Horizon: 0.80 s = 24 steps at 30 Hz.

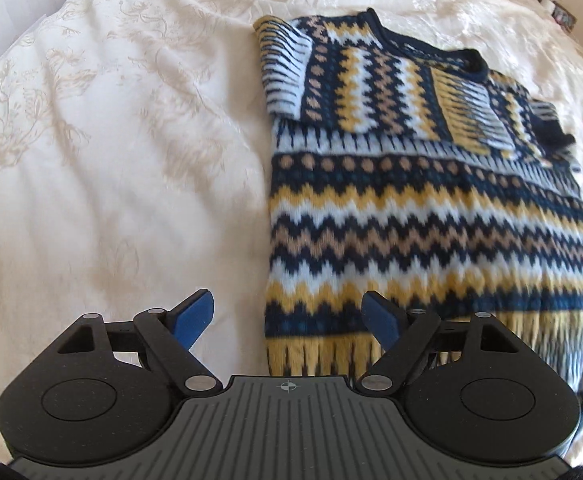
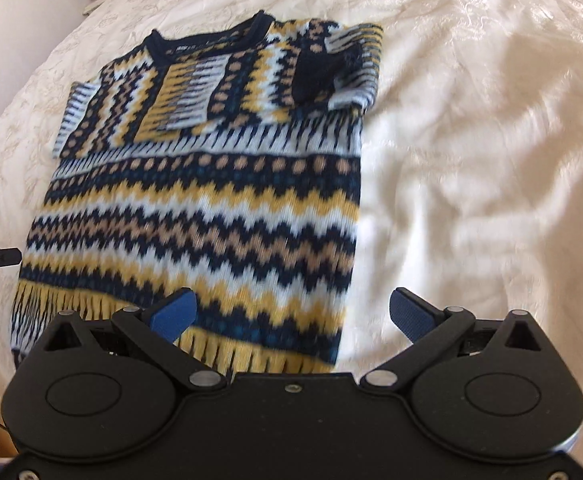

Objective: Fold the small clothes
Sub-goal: 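Move both tools to the navy ribbed hem and close on it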

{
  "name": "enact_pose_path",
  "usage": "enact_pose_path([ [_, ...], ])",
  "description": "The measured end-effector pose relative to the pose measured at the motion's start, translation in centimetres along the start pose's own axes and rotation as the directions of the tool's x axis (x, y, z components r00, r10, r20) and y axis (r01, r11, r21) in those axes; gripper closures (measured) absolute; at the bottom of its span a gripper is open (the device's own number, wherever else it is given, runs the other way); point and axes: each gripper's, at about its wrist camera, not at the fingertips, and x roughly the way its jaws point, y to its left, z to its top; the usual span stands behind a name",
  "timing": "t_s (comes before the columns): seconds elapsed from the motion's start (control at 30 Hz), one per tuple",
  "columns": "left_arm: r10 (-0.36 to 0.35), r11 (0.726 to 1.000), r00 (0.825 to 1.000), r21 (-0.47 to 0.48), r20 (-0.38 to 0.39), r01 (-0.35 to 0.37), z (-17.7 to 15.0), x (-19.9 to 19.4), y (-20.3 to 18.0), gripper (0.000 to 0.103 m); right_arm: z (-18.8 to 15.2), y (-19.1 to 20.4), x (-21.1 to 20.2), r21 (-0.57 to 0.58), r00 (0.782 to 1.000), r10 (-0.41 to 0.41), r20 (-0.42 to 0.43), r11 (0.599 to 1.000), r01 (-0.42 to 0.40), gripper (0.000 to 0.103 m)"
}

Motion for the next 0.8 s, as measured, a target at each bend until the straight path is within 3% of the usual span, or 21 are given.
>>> enact_pose_path([
  [0.37,-0.062,0.998,0.992,0.027,-0.107,0.065,-8.6,-1.4,-1.7,0.024,-7.5,0.7,0.5,-0.007,0.972,0.175,-0.155,0.984,-0.179,0.001],
  [0.6,-0.084,0.994,0.988,0.054,-0.126,0.091,-10.7,-1.2,-2.7,0.024,-9.8,1.1,1.9,0.005,0.955,0.218,-0.202,0.975,-0.222,0.001],
  [0.8,-0.091,0.994,0.987,0.050,-0.136,0.099,-11.0,0.1,-2.9,0.025,-10.3,1.0,3.4,0.056,0.953,0.232,-0.193,0.973,-0.225,0.000],
])
